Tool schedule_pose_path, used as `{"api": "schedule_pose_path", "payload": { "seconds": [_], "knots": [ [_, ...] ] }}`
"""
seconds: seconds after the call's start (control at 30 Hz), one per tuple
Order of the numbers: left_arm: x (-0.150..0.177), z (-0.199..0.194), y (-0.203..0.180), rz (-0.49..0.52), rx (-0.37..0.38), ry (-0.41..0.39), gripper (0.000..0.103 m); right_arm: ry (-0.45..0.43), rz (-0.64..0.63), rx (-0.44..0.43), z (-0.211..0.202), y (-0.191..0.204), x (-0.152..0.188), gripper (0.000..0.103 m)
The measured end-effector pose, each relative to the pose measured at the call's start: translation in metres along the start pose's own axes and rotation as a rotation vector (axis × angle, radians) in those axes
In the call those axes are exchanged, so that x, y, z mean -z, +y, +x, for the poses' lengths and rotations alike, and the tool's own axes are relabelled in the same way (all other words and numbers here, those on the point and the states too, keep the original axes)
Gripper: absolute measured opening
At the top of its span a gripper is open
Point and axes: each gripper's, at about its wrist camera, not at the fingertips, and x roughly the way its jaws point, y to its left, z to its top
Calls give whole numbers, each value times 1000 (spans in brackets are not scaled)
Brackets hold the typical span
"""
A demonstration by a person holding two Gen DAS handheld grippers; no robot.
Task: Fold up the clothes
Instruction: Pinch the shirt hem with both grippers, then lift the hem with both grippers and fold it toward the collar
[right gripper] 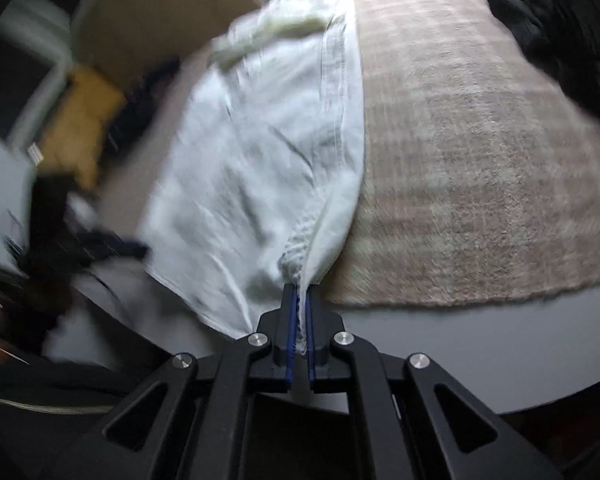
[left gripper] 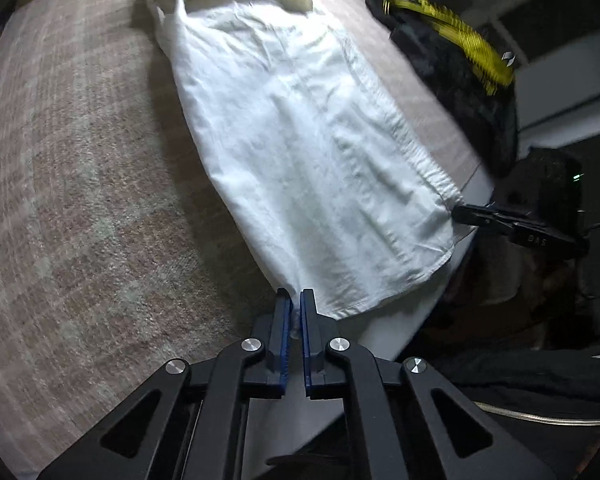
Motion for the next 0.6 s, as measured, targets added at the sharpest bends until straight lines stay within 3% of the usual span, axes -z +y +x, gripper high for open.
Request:
{"api": "schedule_pose_path", "payload": {
  "seconds": [0.13, 0.3, 0.47, 0.6],
  "knots": [
    [-9, -26, 6, -58, 75, -52, 4, -84, 122, -148, -25, -6, -16, 4],
    [-46, -59, 18, -73, 97, -142, 4, -156, 155, -260, -45, -9, -57, 4],
    [-97, -74, 28, -56, 71, -209, 4, -191, 134, -282, -33, -8, -121, 4],
    [-117, -70, 38, -28, 66, -192, 2, -160, 143, -276, -13, -13, -159, 4]
  ]
}}
